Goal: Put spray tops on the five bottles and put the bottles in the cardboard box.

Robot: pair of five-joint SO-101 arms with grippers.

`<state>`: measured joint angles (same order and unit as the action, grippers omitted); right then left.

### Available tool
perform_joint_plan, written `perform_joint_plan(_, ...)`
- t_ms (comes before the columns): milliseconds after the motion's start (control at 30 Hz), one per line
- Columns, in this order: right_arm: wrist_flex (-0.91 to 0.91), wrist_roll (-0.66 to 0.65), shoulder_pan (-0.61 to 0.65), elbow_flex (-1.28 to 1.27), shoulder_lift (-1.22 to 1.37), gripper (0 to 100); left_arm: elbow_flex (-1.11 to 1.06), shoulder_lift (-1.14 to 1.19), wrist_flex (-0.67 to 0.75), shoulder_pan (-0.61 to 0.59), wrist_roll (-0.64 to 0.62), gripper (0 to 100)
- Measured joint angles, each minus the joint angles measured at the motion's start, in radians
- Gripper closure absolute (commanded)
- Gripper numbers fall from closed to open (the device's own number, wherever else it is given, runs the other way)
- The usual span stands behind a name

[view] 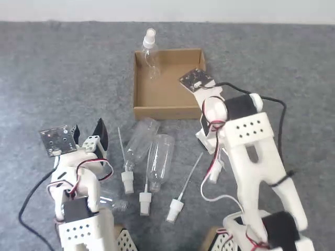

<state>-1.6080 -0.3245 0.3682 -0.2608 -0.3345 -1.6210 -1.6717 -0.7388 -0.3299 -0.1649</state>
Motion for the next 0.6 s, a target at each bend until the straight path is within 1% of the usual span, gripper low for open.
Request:
perform_joint_plan(133,0.072,0.049,0.008,-0.032,-0.074,87.2,0.0,0.0,0.0,0.0,0.0,78)
perform_joint_plan(400,0.299,0.118,0.006,-0.298,-0.238,87.2,0.0,0.0,0.0,0.0,0.0,78)
perform_joint_plan(600,0.365,0.166,0.008,-0.397,-0.342,87.2,0.0,0.0,0.0,0.0,0.0,78)
